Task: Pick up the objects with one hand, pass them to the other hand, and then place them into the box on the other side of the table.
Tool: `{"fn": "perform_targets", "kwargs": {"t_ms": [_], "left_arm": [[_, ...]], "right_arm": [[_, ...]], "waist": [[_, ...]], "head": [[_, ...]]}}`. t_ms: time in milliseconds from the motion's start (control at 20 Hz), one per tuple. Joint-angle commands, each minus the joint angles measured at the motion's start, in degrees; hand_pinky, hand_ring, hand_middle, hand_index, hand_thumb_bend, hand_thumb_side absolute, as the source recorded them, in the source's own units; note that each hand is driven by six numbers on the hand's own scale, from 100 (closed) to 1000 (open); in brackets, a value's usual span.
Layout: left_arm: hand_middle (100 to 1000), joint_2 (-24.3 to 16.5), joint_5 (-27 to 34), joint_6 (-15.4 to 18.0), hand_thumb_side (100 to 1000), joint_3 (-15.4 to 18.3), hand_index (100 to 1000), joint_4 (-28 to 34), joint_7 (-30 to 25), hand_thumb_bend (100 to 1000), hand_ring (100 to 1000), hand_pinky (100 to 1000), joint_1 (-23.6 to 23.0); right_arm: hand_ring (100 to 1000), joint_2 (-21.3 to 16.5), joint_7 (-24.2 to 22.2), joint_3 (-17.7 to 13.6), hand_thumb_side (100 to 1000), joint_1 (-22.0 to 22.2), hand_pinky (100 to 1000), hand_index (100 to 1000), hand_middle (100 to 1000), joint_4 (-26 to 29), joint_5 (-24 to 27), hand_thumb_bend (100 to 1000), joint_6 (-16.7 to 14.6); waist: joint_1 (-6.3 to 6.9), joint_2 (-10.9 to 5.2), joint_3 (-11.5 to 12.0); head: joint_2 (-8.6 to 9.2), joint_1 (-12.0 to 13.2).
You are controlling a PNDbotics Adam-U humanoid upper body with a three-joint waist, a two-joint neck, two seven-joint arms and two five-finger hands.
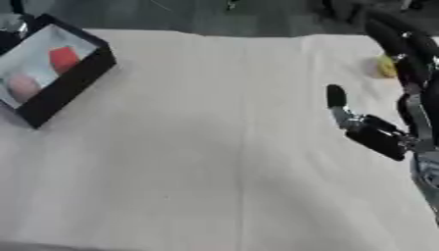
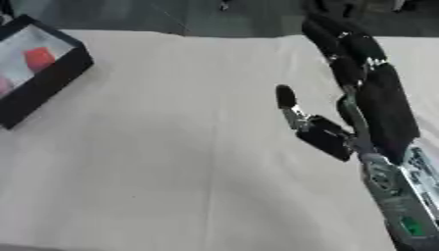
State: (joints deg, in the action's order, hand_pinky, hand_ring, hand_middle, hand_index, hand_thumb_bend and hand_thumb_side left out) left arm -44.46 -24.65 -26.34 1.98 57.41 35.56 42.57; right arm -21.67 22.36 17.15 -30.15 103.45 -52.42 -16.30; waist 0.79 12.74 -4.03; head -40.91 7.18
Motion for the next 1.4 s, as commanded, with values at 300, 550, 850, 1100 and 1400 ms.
{"fn": "perform_targets", "kwargs": {"t_ms": [300, 550, 850, 1100, 1400], "left_arm": [[866, 0.0, 4.8, 6.9, 579, -5.4, 765, 13.1, -3.0, 577, 1000, 718, -1.6], [856, 4.7, 9.5, 11.7, 619, -7.2, 708, 20.8, -7.7, 516, 1000, 716, -4.9], [850, 13.5, 15.3, 17.4, 621, -5.3, 679, 30.1, -13.4, 485, 1000, 715, -10.8], [857, 19.0, 19.9, 22.0, 637, -3.6, 682, 37.6, -18.0, 466, 1000, 722, -16.3], [857, 21.7, 25.6, 27.8, 647, -2.0, 683, 46.9, -22.6, 451, 1000, 725, -22.6]], "right_arm": [[845, -7.4, -3.5, -9.4, 418, -3.3, 828, 961, 900, -10.2, 7.1, 100, 7.2], [855, -10.4, -8.2, -16.3, 589, -6.1, 820, 961, 915, -17.9, 11.8, 100, 11.9], [870, -11.9, -13.9, -24.0, 665, -10.2, 827, 964, 939, -27.2, 16.0, 100, 17.6], [891, -13.9, -18.5, -25.5, 580, -12.9, 848, 973, 948, -34.7, 12.2, 100, 22.2], [908, -15.3, -24.3, -22.3, 464, -17.0, 873, 983, 959, -44.0, 6.5, 100, 28.0]], "waist": [[0.74, -2.96, 2.3], [1.0, -3.31, 4.1], [1.42, -2.84, 7.5], [1.51, -2.15, 11.5], [1.82, -1.47, 14.4]], "head": [[-3.16, -16.3], [-3.21, -26.5], [-3.21, -34.0], [-3.12, -39.1], [-2.32, -42.4]]}}
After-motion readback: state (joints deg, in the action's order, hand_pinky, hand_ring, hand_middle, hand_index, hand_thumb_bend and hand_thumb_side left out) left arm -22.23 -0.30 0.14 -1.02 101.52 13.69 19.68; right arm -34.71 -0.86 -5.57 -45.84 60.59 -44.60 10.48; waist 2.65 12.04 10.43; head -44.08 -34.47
